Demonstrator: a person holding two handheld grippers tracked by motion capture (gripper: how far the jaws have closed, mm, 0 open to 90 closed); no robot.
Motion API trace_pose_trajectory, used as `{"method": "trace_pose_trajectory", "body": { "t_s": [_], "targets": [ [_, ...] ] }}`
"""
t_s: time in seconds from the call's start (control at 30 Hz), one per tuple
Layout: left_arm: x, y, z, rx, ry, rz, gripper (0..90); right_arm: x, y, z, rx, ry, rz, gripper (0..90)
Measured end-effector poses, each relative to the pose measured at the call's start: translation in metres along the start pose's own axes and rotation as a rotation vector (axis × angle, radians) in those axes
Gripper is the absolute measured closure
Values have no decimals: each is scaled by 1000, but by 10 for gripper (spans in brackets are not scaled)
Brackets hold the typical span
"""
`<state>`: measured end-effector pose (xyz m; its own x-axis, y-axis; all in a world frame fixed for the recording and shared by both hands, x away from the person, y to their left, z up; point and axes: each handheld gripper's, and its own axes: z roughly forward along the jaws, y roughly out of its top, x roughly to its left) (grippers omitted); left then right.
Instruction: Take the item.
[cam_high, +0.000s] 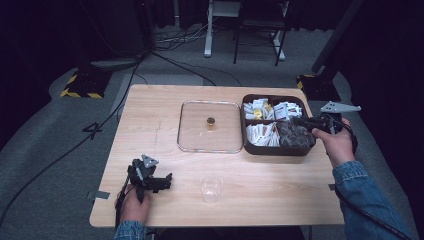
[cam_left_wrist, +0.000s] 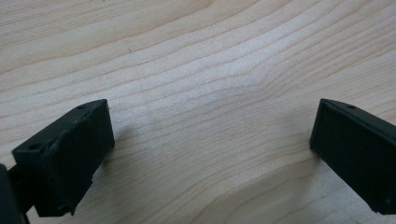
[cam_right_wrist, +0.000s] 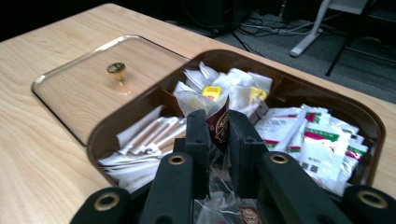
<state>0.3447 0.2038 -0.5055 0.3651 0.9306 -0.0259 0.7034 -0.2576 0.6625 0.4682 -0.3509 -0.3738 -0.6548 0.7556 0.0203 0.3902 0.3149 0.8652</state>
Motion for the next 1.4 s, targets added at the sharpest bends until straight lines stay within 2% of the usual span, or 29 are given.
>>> {"method": "trace_pose_trajectory", "body": {
  "t_s": [0.2, 0.23, 0.57, 0.8, 0.83, 0.87, 0.93, 1.17, 1.2, 1.27, 1.4],
  "targets": [
    [0, 0, 0, 0, 0, 0, 1, 10, 8, -6, -32, 26, -14, 804],
    [0, 0, 0, 0, 0, 0, 1, 14, 11, -8, -54, 39, -15, 804],
    [0, 0, 0, 0, 0, 0, 1, 37, 22, -9, -81, 95, -64, 806],
    [0, 0, 0, 0, -1, 0, 1, 65, 36, -9, -100, 169, -100, 806],
    [0, 0, 0, 0, -1, 0, 1, 65, 36, -9, -100, 169, -100, 806],
    [0, -1, -1, -1, -1, -5, 1, 74, 39, -9, -105, 192, -117, 807],
    [1, -2, -2, -2, 1, 9, 1, 82, 42, -9, -108, 212, -131, 807],
    [1, -3, -2, -2, -3, 5, 1, 117, 50, -5, -114, 290, -181, 807],
    [1, -3, -2, -2, -3, 5, 1, 117, 50, -5, -114, 290, -181, 807],
    [1, -2, -2, -2, -2, 4, 1, 130, 52, -2, -110, 319, -195, 806],
    [1, -2, -2, -2, -3, 4, 1, 142, 53, 0, -108, 342, -209, 806]
  ]
}}
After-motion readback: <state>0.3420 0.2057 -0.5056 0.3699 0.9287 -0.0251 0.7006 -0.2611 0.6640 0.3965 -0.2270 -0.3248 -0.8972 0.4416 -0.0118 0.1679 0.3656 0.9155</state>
